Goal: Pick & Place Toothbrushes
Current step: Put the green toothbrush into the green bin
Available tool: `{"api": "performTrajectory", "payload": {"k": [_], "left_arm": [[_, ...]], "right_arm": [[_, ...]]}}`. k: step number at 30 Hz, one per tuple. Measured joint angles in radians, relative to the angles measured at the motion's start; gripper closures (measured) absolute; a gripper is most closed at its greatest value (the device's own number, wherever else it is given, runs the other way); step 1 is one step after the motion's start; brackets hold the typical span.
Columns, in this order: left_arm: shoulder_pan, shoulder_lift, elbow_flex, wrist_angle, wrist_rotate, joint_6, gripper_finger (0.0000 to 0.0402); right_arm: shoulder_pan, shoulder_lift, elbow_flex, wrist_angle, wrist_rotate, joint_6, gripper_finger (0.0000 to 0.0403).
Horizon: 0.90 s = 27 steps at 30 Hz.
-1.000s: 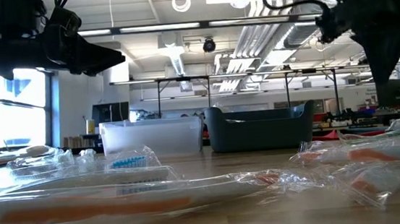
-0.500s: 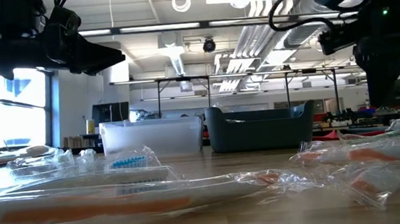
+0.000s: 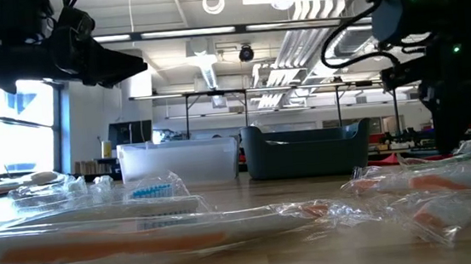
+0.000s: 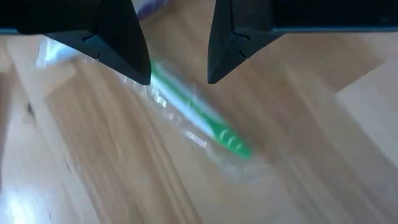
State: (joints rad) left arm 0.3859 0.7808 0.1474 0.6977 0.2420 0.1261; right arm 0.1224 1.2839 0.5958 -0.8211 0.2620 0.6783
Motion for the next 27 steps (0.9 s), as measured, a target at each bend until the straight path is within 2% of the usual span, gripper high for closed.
{"api": "performTrajectory", "payload": {"k": [6,10,18,27], "left_arm": [[0.0,0.0,0.0,0.011,0.0,0.024,0.0231],[0.0,0.0,0.0,0.011,0.0,0.028,0.0231],[0.0,0.0,0.0,0.01,0.0,0.029,0.0231],[0.0,0.0,0.0,0.01,0.0,0.029,0.0231]], "right_arm": [[-0.117,0.0,-0.005,0.066,-0.011,-0.151,0.0251],[-0.171,0.0,-0.008,0.089,-0.089,-0.208,0.025],[-0.168,0.0,-0.01,0.109,-0.157,-0.231,0.0251],[-0.166,0.026,-0.01,0.125,-0.157,-0.236,0.0251]]}}
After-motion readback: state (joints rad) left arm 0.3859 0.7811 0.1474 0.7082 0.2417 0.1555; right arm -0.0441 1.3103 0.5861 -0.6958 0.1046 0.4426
